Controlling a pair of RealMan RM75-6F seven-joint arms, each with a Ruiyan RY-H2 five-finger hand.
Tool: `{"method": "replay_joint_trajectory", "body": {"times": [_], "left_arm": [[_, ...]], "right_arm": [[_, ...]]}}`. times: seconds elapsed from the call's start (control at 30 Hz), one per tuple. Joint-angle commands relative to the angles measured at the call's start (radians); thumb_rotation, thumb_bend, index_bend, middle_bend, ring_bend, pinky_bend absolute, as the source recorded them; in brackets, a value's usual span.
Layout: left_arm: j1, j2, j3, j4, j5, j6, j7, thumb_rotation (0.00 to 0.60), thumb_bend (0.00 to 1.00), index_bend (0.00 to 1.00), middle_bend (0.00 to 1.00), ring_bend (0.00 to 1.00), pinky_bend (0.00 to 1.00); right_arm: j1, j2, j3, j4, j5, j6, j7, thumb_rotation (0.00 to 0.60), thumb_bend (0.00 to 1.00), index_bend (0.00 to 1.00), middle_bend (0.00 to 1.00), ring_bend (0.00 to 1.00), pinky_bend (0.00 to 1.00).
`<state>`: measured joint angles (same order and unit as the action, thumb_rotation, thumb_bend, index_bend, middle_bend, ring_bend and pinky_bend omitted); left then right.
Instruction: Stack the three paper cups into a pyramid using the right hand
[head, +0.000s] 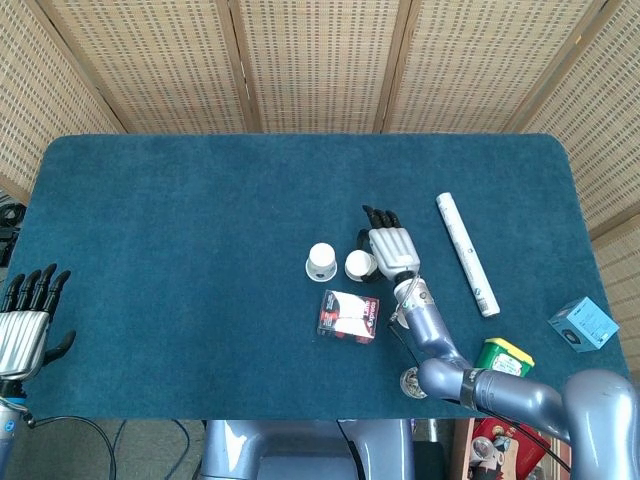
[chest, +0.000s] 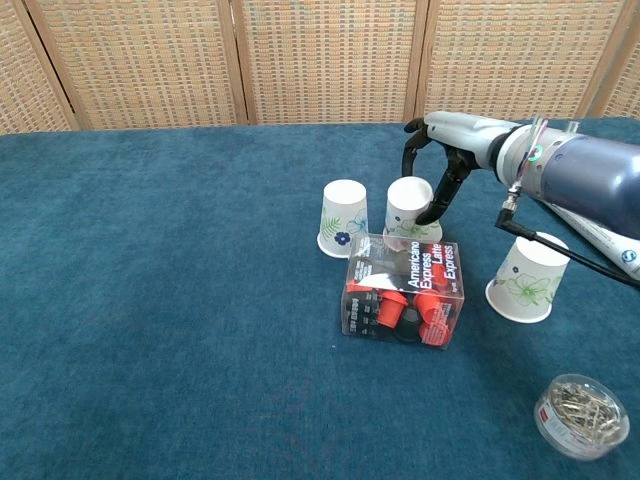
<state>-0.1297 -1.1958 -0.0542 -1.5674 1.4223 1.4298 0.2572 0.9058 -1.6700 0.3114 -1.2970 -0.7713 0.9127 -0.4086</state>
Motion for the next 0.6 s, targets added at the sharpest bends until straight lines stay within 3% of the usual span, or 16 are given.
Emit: {"method": "replay_joint_trajectory", "body": {"times": [0.03,0.23,0.37,0.6], "left_arm": [[-0.002,-0.002,-0.001,0.001,-0.003,-0.003,0.002,0.6,0.31,0.0,0.0,0.0,0.0],[-0.003,-0.004,0.0,0.002,-0.005,-0.006,0.005,0.6,0.31,0.0,0.0,0.0,0.0],[-0.004,-0.005,0.0,0.002,-0.005,-0.006,0.005,0.6,0.31,0.0,0.0,0.0,0.0],[-0.004,-0.005,0.002,0.001,-0.001,-0.003,0.005,0.6,0.31,0.0,0.0,0.0,0.0]], "right_arm": [[0.004,-0.006,0.001,0.008,-0.002,-0.004,0.005,0.6,0.04,0.54,0.0,0.0,0.0],[0.011,-0.012,-0.003,0.019,0.011,-0.018,-0.002,0.6,0.04,0.51,0.0,0.0,0.0],[0.01,-0.012,-0.006,0.017,0.014,-0.02,-0.002,0.6,0.04,0.33,0.0,0.0,0.0],[0.005,-0.002,-0.014,-0.001,-0.005,-0.006,-0.001,0.6,0.04,0.22,0.0,0.0,0.0]]}}
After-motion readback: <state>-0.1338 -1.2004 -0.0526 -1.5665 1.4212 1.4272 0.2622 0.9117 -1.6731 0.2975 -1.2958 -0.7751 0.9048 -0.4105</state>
